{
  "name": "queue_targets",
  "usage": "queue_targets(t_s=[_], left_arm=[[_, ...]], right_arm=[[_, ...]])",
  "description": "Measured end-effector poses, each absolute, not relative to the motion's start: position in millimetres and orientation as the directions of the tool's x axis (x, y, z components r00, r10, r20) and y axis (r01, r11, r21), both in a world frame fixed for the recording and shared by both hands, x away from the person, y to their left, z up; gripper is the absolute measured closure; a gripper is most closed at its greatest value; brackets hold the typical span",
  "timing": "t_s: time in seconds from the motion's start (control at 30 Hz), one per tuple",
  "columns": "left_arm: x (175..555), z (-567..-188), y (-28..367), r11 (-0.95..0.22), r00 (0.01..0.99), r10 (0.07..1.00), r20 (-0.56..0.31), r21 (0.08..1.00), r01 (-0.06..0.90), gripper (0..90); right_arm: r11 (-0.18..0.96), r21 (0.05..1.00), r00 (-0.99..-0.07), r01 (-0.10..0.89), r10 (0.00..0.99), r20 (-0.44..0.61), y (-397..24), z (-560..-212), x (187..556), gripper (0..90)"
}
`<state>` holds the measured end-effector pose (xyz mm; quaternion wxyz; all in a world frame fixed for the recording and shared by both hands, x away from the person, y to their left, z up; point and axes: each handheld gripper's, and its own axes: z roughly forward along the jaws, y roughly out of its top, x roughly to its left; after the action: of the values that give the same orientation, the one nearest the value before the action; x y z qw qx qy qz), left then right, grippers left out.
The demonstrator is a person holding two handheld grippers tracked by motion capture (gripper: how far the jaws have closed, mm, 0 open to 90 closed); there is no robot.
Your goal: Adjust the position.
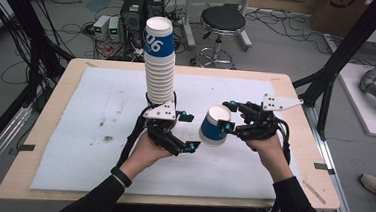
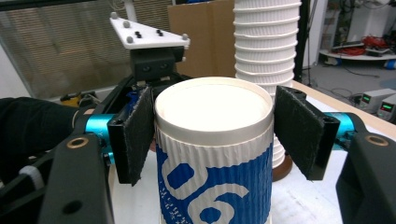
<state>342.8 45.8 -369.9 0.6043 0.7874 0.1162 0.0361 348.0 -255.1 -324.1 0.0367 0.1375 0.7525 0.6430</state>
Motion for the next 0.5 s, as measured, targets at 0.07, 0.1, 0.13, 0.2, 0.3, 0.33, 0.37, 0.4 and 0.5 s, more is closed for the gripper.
queue_targets(t_s=[0.07,0.1,0.13,0.2,0.3,0.33,0.37,0.4,0.5], left_arm=[[343.6,-371.1,42.2,-0.238,0.972,0.215,-0.096,0.960,0.148,6.7],[343.7,-371.5,40.4,-0.237,0.972,0.214,-0.098,0.960,0.149,6.7],[343.8,-371.8,38.4,-0.238,0.973,0.211,-0.098,0.960,0.149,6.7],[344.1,-372.4,35.0,-0.240,0.974,0.207,-0.098,0.960,0.147,6.7],[345.0,-374.1,30.5,-0.243,0.974,0.204,-0.099,0.959,0.148,6.7],[345.6,-374.7,29.5,-0.245,0.975,0.202,-0.097,0.958,0.147,6.7],[345.6,-375.2,28.2,-0.238,0.974,0.199,-0.106,0.959,0.153,6.7],[345.7,-375.3,27.4,-0.235,0.975,0.195,-0.106,0.960,0.151,6.7],[346.3,-375.4,25.3,-0.225,0.976,0.187,-0.111,0.962,0.152,6.7]], right_arm=[[0.137,0.978,-0.961,0.160,0.249,0.122,-253.5,-324.1,347.3,31.8],[0.137,0.979,-0.962,0.153,0.245,0.116,-252.6,-324.3,347.5,31.8],[0.139,0.978,-0.963,0.157,0.242,0.121,-251.9,-324.4,347.0,31.8],[0.139,0.978,-0.965,0.155,0.235,0.119,-249.9,-324.5,346.6,31.8],[0.144,0.978,-0.967,0.151,0.226,0.117,-247.6,-324.8,346.3,31.8],[0.144,0.978,-0.967,0.153,0.224,0.119,-246.8,-324.8,345.9,31.8],[0.147,0.977,-0.968,0.156,0.222,0.121,-246.1,-324.9,345.5,31.8],[0.148,0.977,-0.969,0.151,0.219,0.116,-245.2,-325.1,345.5,31.8],[0.151,0.977,-0.970,0.153,0.214,0.119,-242.9,-325.3,344.7,31.8]])
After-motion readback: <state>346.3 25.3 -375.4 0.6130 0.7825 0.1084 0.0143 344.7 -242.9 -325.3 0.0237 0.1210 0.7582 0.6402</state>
